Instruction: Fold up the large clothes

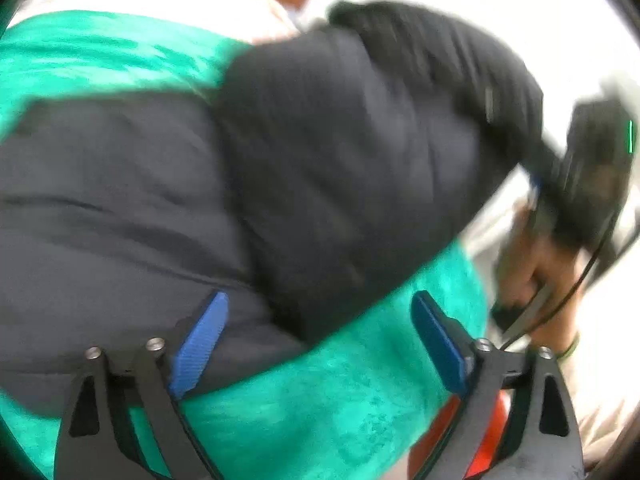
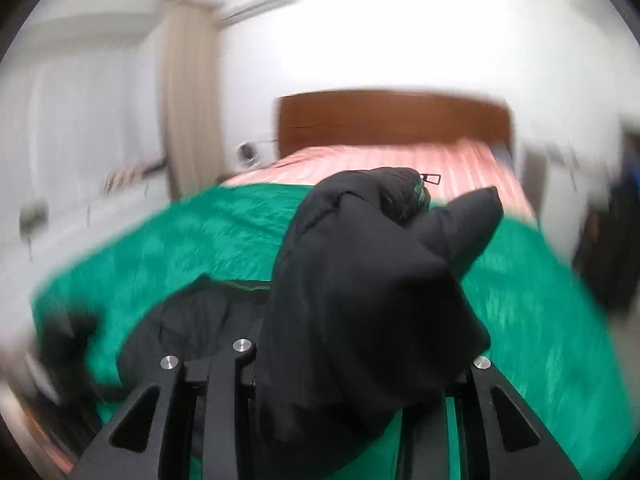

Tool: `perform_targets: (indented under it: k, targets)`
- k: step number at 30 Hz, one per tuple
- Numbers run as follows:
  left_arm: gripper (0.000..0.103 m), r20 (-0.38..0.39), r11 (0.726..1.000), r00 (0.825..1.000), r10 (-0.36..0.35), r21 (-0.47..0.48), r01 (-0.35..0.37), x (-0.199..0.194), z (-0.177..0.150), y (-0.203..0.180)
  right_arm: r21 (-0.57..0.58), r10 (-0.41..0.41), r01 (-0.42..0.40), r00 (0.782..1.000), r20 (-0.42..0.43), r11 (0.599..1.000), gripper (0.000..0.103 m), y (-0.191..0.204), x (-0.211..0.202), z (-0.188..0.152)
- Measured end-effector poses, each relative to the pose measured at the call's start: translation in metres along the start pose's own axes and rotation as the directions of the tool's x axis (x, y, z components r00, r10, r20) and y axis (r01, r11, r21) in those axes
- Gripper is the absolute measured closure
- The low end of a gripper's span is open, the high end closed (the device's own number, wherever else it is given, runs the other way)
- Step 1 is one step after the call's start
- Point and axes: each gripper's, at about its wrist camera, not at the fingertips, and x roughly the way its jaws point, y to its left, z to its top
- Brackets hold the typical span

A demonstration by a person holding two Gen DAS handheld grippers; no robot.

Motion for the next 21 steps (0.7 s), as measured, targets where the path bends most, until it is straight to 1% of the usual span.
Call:
perform_targets:
  k: [1, 3, 4, 5, 6, 7, 9, 10, 11, 12, 13, 14, 16, 17, 18, 19, 20, 21]
  targets:
    - [0.005, 0.035, 0.999, 0.999, 0.006, -0.036, -0.005, -0.023, 0.009, 0.016, -0.098, -0.01, 0.01, 1.0, 0.005, 0.995, 0.069, 0.031, 0.006, 0.003]
    - [0.004, 0.099, 0.992, 0.995, -0.013, -0.12, 0.025, -0.065, 0.032, 0.049, -0.248, -0.021, 0.023, 1.0, 0.011, 0.968, 0.069, 0.079, 0.017, -0.005]
    - [0.001, 0.119, 0.989, 0.993, -0.027, -0.142, 0.044, -0.076, 0.041, 0.058, -0.318, -0.028, 0.031, 1.0, 0.015, 0.948, 0.069, 0.105, 0.023, -0.011]
    - [0.001, 0.13, 0.986, 0.99, -0.052, -0.152, 0.071, -0.082, 0.049, 0.064, -0.355, -0.029, 0.032, 0.999, 0.015, 0.934, 0.069, 0.119, 0.029, -0.015]
    - [0.001, 0.136, 0.982, 0.987, -0.085, -0.154, 0.106, -0.087, 0.059, 0.07, -0.384, -0.024, 0.027, 1.0, 0.012, 0.923, 0.069, 0.132, 0.034, -0.02]
    - [0.001, 0.131, 0.979, 0.986, -0.104, -0.159, 0.124, -0.086, 0.068, 0.075, -0.415, -0.021, 0.022, 1.0, 0.006, 0.91, 0.069, 0.149, 0.037, -0.025]
    - [0.001, 0.113, 0.973, 0.986, -0.125, -0.179, 0.144, -0.078, 0.081, 0.079, -0.463, -0.03, 0.027, 1.0, -0.001, 0.886, 0.069, 0.164, 0.042, -0.034]
    - [0.001, 0.107, 0.97, 0.984, -0.144, -0.179, 0.162, -0.071, 0.087, 0.074, -0.489, -0.03, 0.021, 1.0, -0.009, 0.872, 0.069, 0.172, 0.045, -0.039]
    - [0.001, 0.099, 0.972, 0.986, -0.136, -0.178, 0.152, -0.067, 0.092, 0.073, -0.517, -0.028, 0.018, 1.0, -0.012, 0.856, 0.069, 0.179, 0.046, -0.043]
    - [0.001, 0.08, 0.978, 0.99, -0.113, -0.169, 0.125, -0.062, 0.099, 0.07, -0.562, -0.039, 0.028, 0.999, -0.007, 0.827, 0.069, 0.187, 0.047, -0.049]
    - [0.001, 0.063, 0.982, 0.993, -0.097, -0.155, 0.106, -0.058, 0.101, 0.064, -0.624, -0.055, 0.046, 0.998, 0.005, 0.78, 0.069, 0.198, 0.049, -0.056]
    - [0.001, 0.043, 0.989, 0.997, -0.069, -0.128, 0.074, -0.053, 0.106, 0.058, -0.665, -0.06, 0.054, 0.998, 0.013, 0.745, 0.069, 0.206, 0.05, -0.062]
    - [0.001, 0.0, 0.998, 1.0, 0.022, -0.058, -0.022, -0.04, 0.113, 0.043, -0.715, -0.06, 0.064, 0.998, 0.03, 0.697, 0.069, 0.217, 0.051, -0.071]
    - [0.001, -0.028, 0.997, 0.997, 0.075, -0.009, -0.075, -0.033, 0.113, 0.038, -0.73, -0.061, 0.069, 0.997, 0.038, 0.68, 0.069, 0.22, 0.053, -0.073]
    - [0.001, -0.058, 0.989, 0.989, 0.138, 0.055, -0.135, -0.028, 0.114, 0.033, -0.739, -0.06, 0.073, 0.997, 0.044, 0.67, 0.069, 0.22, 0.055, -0.075]
    - [0.001, -0.082, 0.974, 0.976, 0.2, 0.122, -0.19, -0.022, 0.113, 0.027, -0.743, -0.059, 0.077, 0.997, 0.05, 0.665, 0.069, 0.221, 0.055, -0.076]
    - [0.001, -0.102, 0.951, 0.959, 0.265, 0.194, -0.242, -0.013, 0.112, 0.019, -0.744, -0.056, 0.075, 0.997, 0.051, 0.664, 0.069, 0.222, 0.055, -0.077]
    - [0.007, -0.112, 0.916, 0.933, 0.341, 0.264, -0.302, -0.002, 0.112, 0.013, -0.745, -0.05, 0.072, 0.997, 0.052, 0.664, 0.069, 0.223, 0.052, -0.08]
